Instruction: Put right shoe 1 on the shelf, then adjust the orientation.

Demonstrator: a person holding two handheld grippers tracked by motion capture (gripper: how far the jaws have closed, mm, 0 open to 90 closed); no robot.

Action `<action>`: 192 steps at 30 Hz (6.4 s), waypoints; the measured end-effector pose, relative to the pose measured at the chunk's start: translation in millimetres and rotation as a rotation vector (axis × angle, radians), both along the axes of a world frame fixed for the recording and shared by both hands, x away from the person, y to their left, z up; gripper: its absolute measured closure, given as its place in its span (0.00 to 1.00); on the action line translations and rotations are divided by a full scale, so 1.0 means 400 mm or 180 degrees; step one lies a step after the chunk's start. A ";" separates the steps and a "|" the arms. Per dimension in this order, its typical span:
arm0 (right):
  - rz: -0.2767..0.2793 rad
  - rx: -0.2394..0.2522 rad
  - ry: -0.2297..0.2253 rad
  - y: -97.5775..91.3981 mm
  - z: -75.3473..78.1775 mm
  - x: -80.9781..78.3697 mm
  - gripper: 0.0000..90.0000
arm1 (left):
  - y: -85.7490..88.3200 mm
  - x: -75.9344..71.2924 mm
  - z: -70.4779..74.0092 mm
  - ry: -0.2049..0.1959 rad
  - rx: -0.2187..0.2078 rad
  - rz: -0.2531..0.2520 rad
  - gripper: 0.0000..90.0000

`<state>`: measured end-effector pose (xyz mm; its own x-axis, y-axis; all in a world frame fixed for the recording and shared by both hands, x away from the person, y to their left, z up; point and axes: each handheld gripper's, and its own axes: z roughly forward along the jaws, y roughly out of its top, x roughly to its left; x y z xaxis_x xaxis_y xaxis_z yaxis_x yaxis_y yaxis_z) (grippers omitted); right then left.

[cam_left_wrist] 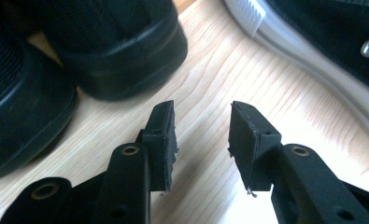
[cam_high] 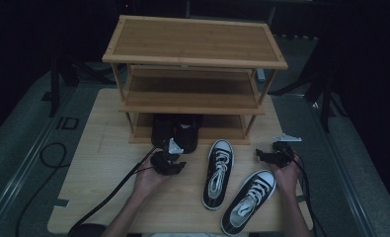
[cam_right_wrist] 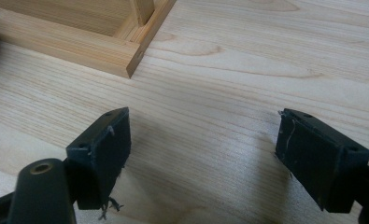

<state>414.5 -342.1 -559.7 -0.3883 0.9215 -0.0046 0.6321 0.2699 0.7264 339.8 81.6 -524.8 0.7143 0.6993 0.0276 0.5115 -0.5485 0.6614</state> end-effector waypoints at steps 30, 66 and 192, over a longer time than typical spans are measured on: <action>-0.0001 -0.0003 0.0000 0.001 0.000 0.000 0.20 | -0.053 0.081 0.004 -0.0249 -0.0118 0.0170 1.00; 0.0001 0.0000 0.0002 0.000 0.000 0.000 0.20 | 0.029 0.031 -0.071 0.0137 -0.0341 0.0061 0.73; 0.0632 -0.0451 0.0590 0.103 0.094 -0.219 1.00 | 0.046 0.005 -0.092 -0.0052 -0.0518 -0.0019 0.70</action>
<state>326.9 -300.8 -522.2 -0.5669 0.8228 -0.0397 0.6752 0.4918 0.5498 341.8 99.9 -561.5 0.7189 0.6911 -0.0741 0.4970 -0.4366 0.7499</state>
